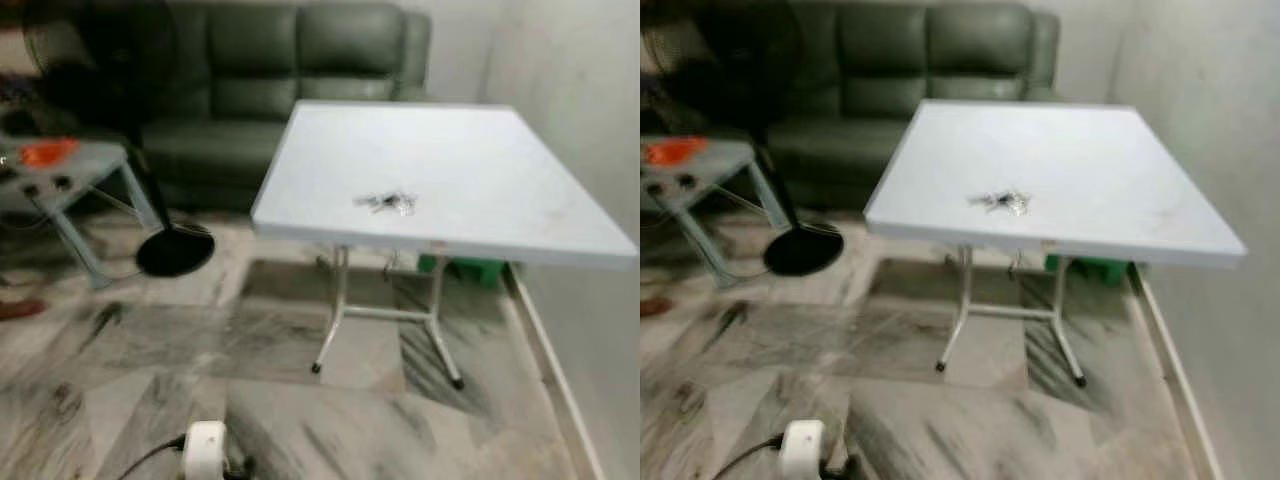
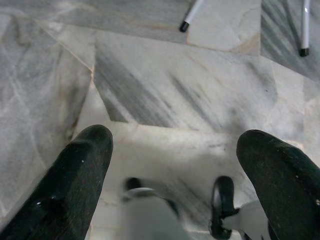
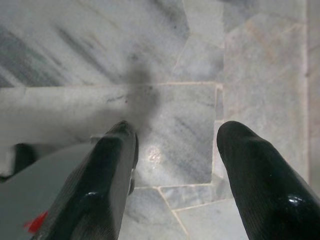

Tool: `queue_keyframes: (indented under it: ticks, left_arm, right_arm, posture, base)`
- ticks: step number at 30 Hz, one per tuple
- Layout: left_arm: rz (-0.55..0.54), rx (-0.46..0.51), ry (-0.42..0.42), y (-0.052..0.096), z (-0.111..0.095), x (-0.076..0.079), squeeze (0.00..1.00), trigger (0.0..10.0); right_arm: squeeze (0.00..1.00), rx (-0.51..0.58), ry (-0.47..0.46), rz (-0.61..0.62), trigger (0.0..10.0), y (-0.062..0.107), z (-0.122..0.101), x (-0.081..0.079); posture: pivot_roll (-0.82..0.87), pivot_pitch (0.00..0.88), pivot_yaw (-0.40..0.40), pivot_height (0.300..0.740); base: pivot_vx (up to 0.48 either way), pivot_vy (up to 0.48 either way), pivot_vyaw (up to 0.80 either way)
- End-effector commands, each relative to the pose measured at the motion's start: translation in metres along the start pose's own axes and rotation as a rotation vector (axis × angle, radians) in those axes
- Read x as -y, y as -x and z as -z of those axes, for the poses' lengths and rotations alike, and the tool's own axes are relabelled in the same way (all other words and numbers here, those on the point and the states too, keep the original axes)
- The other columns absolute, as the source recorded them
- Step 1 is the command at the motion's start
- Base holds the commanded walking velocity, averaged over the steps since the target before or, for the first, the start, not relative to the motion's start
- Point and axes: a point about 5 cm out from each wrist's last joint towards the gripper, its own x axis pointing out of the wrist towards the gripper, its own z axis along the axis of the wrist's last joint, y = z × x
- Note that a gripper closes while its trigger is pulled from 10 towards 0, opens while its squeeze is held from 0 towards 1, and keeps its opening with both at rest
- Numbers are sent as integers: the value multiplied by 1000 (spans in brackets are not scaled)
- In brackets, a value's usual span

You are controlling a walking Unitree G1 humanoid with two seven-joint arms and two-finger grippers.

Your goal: Hang keys on a hook

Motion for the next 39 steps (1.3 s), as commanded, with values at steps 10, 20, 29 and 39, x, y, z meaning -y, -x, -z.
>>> queue_keyframes:
  ticks: [10,20,29,39]
  left_arm:
    - [-39,0,-12,2,-1,-13,0,10000]
    - [-18,79,3,-2,-19,-9,0,10000]
    - [14,239,-10,-7,-59,-2,0,10000]
    - [140,566,-36,-2,-129,16,0,10000]
  right_arm:
    - [0,19,-10,-19,10000,-2,-5,-8]
    - [0,110,4,-41,10000,-5,-25,-7]
    - [0,297,27,-106,10000,-8,-66,-17]
    - [0,698,63,-261,10000,6,-147,-44]
  posture:
    - [-36,0,-26,740]
    - [-36,0,-29,740]
    - [-36,0,-27,740]
    - [-33,0,-24,740]
  base:
    - [0,180,0]
    - [0,0,0]
    - [0,0,0]
    - [0,0,0]
